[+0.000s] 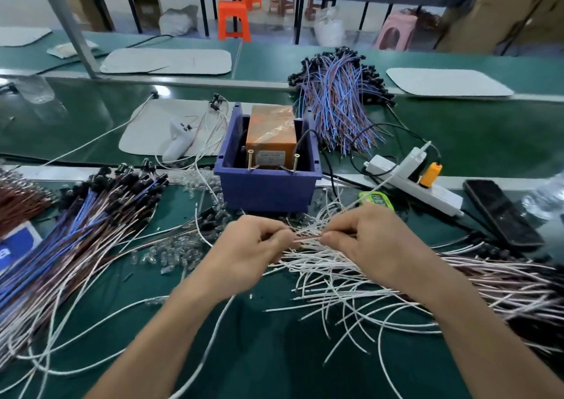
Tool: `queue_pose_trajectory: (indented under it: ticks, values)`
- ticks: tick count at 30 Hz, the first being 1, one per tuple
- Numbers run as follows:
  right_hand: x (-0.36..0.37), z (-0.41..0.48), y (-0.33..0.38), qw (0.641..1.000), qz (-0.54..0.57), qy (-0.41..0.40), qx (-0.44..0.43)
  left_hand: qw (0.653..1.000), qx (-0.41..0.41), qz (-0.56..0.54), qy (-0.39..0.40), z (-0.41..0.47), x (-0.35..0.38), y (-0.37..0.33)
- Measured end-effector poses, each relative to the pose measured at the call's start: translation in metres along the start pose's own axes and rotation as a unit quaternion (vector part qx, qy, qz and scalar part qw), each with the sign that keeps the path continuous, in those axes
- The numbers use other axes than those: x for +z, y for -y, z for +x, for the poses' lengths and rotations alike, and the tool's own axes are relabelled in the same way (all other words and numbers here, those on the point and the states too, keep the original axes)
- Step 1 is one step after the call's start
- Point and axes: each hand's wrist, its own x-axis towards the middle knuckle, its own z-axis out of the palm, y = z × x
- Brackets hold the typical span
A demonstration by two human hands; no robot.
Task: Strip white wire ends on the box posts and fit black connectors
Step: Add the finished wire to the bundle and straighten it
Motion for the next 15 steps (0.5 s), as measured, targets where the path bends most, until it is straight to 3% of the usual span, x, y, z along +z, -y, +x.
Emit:
queue_pose_trajectory:
  ticks: [6,10,15]
  values:
    - [-0.024,-0.045,-0.035,0.994,0.002,-0.086,0.070,0.995,0.013,0.098,-0.026,0.001,-0.011,-0.017]
    - [-0.057,-0.086,-0.061,0.975,-0.099,-0.182,0.079,0.997,0.046,0.056,-0.032,0.015,0.018,-0.040]
    - [-0.082,-0.125,-0.101,0.947,-0.178,-0.223,0.150,0.995,0.075,0.062,0.013,0.039,0.083,-0.064]
